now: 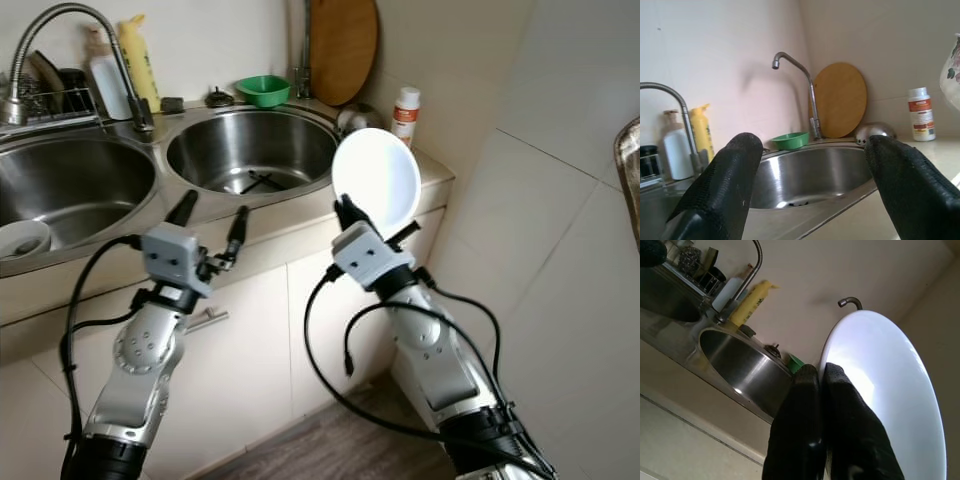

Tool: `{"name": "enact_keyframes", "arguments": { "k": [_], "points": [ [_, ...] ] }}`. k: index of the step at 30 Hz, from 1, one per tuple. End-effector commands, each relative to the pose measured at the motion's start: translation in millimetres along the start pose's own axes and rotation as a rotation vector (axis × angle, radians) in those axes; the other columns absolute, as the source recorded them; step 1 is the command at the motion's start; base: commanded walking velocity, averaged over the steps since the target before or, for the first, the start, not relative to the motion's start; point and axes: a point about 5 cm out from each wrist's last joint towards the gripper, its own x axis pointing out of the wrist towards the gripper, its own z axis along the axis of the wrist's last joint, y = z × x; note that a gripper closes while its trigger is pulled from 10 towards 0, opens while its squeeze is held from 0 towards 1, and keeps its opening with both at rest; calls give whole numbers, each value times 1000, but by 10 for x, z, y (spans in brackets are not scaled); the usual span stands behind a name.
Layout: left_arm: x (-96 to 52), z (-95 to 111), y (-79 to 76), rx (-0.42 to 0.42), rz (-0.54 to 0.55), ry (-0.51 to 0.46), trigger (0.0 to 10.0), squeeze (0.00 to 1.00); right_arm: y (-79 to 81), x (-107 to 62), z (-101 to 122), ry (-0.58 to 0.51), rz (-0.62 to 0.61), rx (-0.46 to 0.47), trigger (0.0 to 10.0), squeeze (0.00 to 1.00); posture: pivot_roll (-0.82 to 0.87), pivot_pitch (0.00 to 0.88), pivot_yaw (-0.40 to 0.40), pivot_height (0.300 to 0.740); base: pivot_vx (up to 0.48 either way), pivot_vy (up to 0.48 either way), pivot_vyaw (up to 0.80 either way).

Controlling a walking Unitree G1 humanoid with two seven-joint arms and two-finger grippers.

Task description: Kitchen organization

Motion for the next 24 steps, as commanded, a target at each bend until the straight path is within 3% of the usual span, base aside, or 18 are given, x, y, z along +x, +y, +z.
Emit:
{"name": "enact_keyframes", "arguments": {
  "k": [1,16,20,24],
  "points": [
    [36,66,-83,-5,-22,-34,10000,0,-65,4,-12,-2,-9,-18,0,0,86,0,-32,740,420,0,800],
    [58,101,-98,-9,-22,-50,10000,0,-110,52,-37,8,-34,7,0,0,88,0,-33,740,422,0,800],
    [62,102,-100,-8,-22,-52,10000,0,-173,96,-66,30,-71,45,0,0,91,0,-36,740,405,0,800],
    [58,128,-102,-18,-24,-68,10000,0,-205,140,-108,69,-95,98,0,0,98,0,-39,740,144,0,209]
  ]
}}
